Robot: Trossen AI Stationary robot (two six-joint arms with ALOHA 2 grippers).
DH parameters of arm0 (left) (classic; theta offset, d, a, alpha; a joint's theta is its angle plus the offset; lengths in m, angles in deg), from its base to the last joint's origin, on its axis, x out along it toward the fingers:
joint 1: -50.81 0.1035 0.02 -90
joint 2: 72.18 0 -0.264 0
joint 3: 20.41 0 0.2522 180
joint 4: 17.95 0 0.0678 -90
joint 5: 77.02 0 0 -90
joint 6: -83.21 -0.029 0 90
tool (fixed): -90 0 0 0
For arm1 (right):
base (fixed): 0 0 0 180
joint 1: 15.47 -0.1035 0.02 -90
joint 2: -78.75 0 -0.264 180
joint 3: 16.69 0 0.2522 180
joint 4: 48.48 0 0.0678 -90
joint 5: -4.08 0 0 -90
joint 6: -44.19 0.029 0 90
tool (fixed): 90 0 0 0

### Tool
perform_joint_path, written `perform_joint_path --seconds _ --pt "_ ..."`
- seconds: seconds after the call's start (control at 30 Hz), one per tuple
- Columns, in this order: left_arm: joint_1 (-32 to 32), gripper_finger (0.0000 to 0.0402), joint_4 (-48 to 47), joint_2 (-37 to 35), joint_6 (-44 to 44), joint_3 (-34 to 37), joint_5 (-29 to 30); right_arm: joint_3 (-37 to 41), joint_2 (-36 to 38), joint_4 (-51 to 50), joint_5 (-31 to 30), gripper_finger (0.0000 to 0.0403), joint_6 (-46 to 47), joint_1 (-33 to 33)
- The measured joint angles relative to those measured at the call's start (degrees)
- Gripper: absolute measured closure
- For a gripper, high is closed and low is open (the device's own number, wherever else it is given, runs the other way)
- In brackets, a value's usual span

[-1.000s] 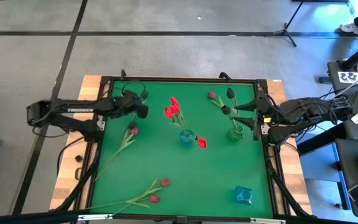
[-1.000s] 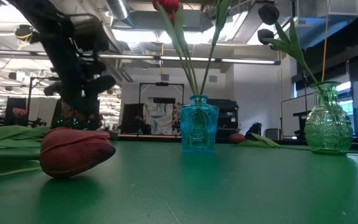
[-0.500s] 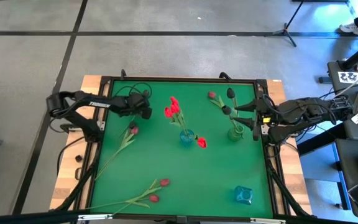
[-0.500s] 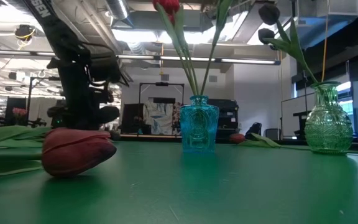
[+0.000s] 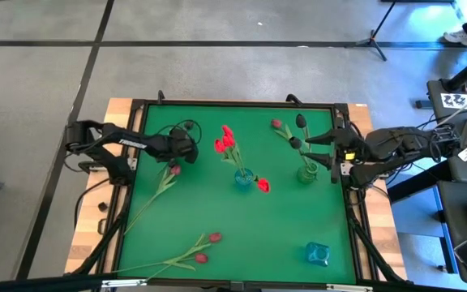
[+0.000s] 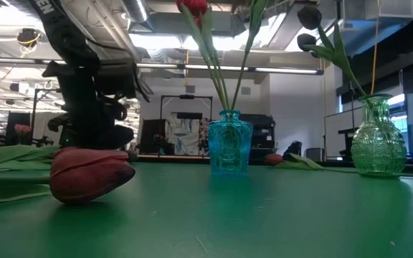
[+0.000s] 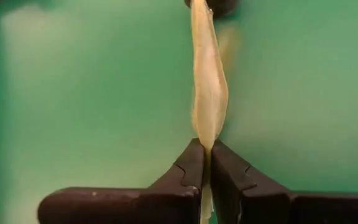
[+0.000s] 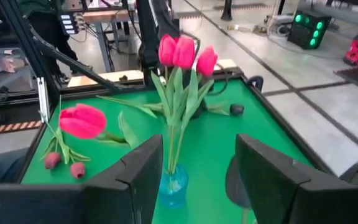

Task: Sort flowers into vase by color
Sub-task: Put the black flower in the green vase

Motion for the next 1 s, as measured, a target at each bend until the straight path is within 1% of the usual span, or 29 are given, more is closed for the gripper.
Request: perform_joint_path --seconds 0.13,0.23,0.37,0.47,0.6,0.73,0.87,0.93,1.0 --pt "-4.55 0.0395 -1.46 -1.16 2.40 0.00 -0.42 -2.67 -0.04 0.33 -0.82 0.0200 -1.99 0.00" --pt "-9.04 0.0397 -4.94 -5.59 6.02 0.00 0.51 -5.07 -1.22 0.28 -0.97 0.0201 -3.81 0.00" --pt "-15.32 0.0397 -11.58 -16.87 9.39 0.00 4.33 -9.01 -3.43 0.91 -1.96 0.0200 -8.25 0.00" --pt "-20.04 0.0398 -14.66 -27.75 8.61 0.00 7.56 -11.36 -4.92 4.98 -3.39 0.0201 -12.57 0.00" --pt "-27.51 0.0398 -13.78 -42.76 1.00 0.00 9.97 -11.57 -7.52 13.33 -0.57 0.0201 -16.95 0.00" --pt "-35.65 0.0398 -7.71 -54.25 -9.64 0.00 10.20 -11.53 -10.77 19.50 3.25 0.0201 -19.79 -0.02" --pt "-42.53 0.0398 2.02 -59.95 -20.18 -0.02 9.81 -11.53 -12.81 25.89 7.46 0.0201 -21.44 -0.02" --pt "-45.52 0.0399 6.89 -60.65 -25.42 -0.02 8.68 -11.53 -13.73 28.67 10.53 0.0201 -21.58 -0.01" --pt "-48.25 0.0398 11.39 -60.61 -30.73 -0.02 5.77 -11.53 -14.78 31.04 13.61 0.0200 -21.21 -0.02"
